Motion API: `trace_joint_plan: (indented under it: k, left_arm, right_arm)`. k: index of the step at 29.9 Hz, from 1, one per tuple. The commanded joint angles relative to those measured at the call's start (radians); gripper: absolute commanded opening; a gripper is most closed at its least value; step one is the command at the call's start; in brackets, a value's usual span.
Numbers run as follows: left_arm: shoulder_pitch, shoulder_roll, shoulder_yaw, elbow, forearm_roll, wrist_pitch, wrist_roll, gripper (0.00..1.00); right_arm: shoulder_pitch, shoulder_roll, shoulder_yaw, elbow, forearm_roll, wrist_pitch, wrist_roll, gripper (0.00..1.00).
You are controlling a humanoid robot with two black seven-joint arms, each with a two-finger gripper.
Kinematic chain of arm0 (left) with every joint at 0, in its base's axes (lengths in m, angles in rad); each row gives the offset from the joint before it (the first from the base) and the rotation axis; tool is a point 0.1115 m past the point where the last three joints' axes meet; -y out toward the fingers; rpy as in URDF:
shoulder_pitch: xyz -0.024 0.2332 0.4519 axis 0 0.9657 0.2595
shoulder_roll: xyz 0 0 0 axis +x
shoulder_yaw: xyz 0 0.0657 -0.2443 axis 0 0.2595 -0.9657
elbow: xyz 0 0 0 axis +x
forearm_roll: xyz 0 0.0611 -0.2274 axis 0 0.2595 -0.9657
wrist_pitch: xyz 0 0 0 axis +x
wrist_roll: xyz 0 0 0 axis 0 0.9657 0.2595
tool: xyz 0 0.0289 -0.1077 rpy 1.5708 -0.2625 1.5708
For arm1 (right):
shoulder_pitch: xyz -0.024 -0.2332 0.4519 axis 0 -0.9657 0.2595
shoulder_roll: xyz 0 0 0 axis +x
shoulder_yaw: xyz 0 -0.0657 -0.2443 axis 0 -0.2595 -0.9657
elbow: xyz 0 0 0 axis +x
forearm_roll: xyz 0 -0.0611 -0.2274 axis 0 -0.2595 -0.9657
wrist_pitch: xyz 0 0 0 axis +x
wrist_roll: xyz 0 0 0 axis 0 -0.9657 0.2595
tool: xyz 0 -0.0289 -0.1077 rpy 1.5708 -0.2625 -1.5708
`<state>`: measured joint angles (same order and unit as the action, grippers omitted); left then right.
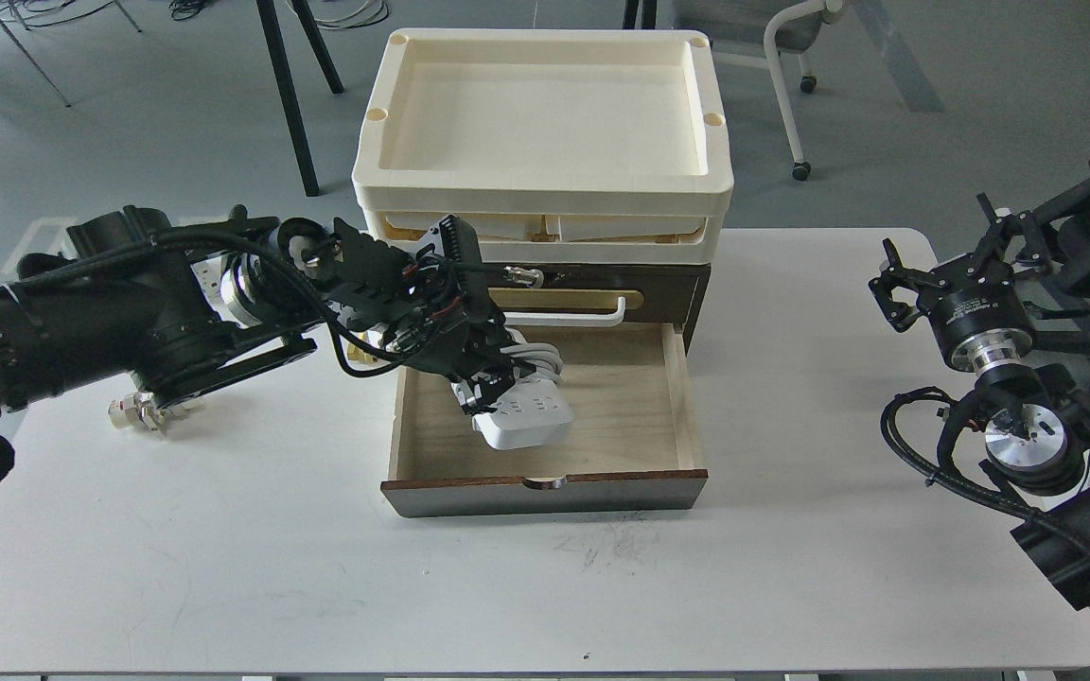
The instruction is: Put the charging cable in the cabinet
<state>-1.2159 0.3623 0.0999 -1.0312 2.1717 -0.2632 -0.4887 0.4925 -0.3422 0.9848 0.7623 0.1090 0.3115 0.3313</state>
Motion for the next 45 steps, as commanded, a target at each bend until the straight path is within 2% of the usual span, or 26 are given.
trace_joint_plan:
  k: [1,2,3,9,12,19,24,29,33,36,42,45]
  left_arm:
    - [0.006,-0.003,-0.005,0.013,-0.006,0.002,0.0,0.42]
    - [0.007,-0.002,-0.005,0.013,-0.006,0.004,0.0,0.53]
    - [0.012,-0.002,-0.005,0.007,-0.004,0.006,0.0,0.6]
    - [0.03,-0.017,-0.035,-0.004,-0.044,0.022,0.0,0.72]
    - [0.045,-0.013,-0.107,-0.036,-0.146,0.033,0.0,0.8]
    - [0.082,0.023,-0.434,-0.196,-0.773,0.024,0.0,0.98]
    - [0.079,0.033,-0.623,-0.213,-1.172,-0.02,0.0,1.0]
    - [0.084,0.073,-0.793,-0.132,-1.597,-0.128,0.0,1.0]
    - [0.127,0.15,-0.821,-0.063,-1.898,-0.166,0.068,1.0]
    - [0.17,0.176,-0.821,0.022,-2.02,-0.182,0.064,1.0]
    - [0.263,0.19,-0.821,0.301,-2.126,-0.225,0.071,1.0]
    - [0.358,0.204,-0.822,0.333,-2.196,-0.225,0.082,1.0]
  right_arm:
    - [0.0,0.002,0.0,0.002,0.0,0.0,0.0,1.0]
    - [0.0,0.002,0.0,0.0,0.0,0.0,0.0,1.0]
    - [0.0,0.002,0.0,0.002,0.0,0.0,0.0,1.0]
    - [0.0,0.002,0.0,0.002,0.0,0.0,0.0,1.0]
    - [0.0,0.002,0.0,0.002,0.0,0.0,0.0,1.0]
    - [-0.003,0.002,0.0,0.002,0.0,0.0,0.0,1.0]
    - [-0.003,0.002,0.0,0.002,0.0,0.0,0.0,1.0]
    - [-0.003,0.002,-0.001,0.002,-0.002,0.0,0.0,1.0]
    - [0.001,0.002,-0.001,0.003,0.0,0.0,-0.011,1.0]
    - [0.003,0.002,0.009,0.003,0.0,-0.005,-0.012,1.0]
    - [0.001,0.002,0.017,0.0,0.003,-0.005,-0.001,1.0]
    - [0.0,0.002,0.017,0.002,0.003,-0.002,-0.001,1.0]
